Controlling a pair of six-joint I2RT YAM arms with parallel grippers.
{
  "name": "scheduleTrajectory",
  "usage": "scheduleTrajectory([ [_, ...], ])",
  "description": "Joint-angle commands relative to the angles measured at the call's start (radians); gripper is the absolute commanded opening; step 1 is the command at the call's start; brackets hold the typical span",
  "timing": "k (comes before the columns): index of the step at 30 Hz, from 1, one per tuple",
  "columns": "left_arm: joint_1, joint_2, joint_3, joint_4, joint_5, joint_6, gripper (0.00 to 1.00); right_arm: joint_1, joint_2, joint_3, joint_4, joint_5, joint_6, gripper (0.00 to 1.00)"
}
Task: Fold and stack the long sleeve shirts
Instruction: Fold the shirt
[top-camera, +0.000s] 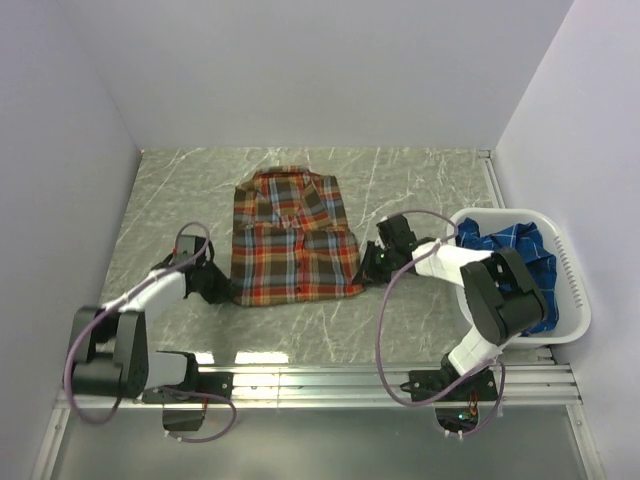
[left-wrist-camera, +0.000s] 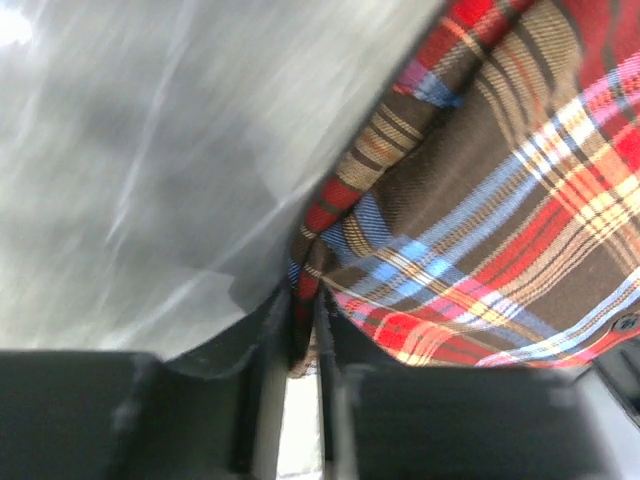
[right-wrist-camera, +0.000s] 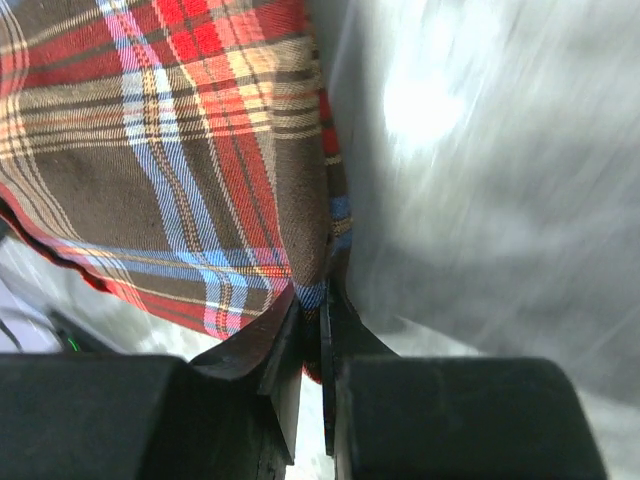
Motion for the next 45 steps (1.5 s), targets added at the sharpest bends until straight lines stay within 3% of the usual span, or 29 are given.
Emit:
scheduleTrajectory([
  [1,0.012,-0.125,-0.064,-0.132,-0.010,-0.040,0.22,0.047,-0.086,-0.057,-0.123,0.008,-0.068,0.15],
  [7,0.011,-0.324,0.014,-0.221,-0.033,-0.061,0.61,0.115,-0.180,0.028,-0.252,0.097,-0.180,0.24],
  [11,0.000,-0.367,0.156,-0.256,-0.095,-0.002,0.75,0.114,-0.249,0.123,-0.278,0.210,-0.263,0.47],
  [14,-0.040,-0.322,0.223,-0.221,-0.093,0.011,0.74,0.112,-0.229,0.222,-0.259,0.212,-0.339,0.52],
  [22,-0.258,-0.112,0.264,-0.063,-0.084,-0.012,0.71,0.114,0.006,0.540,-0.238,0.017,-0.606,0.50],
  [28,-0.272,-0.016,0.195,-0.020,-0.115,-0.026,0.69,0.114,0.234,0.729,-0.277,-0.047,-0.708,0.50],
  [37,-0.270,0.057,0.059,0.008,-0.148,-0.058,0.65,0.138,0.418,0.772,-0.288,-0.082,-0.743,0.50],
  [45,-0.269,0.050,0.017,0.011,-0.148,-0.072,0.64,0.160,0.483,0.776,-0.288,-0.101,-0.755,0.50],
])
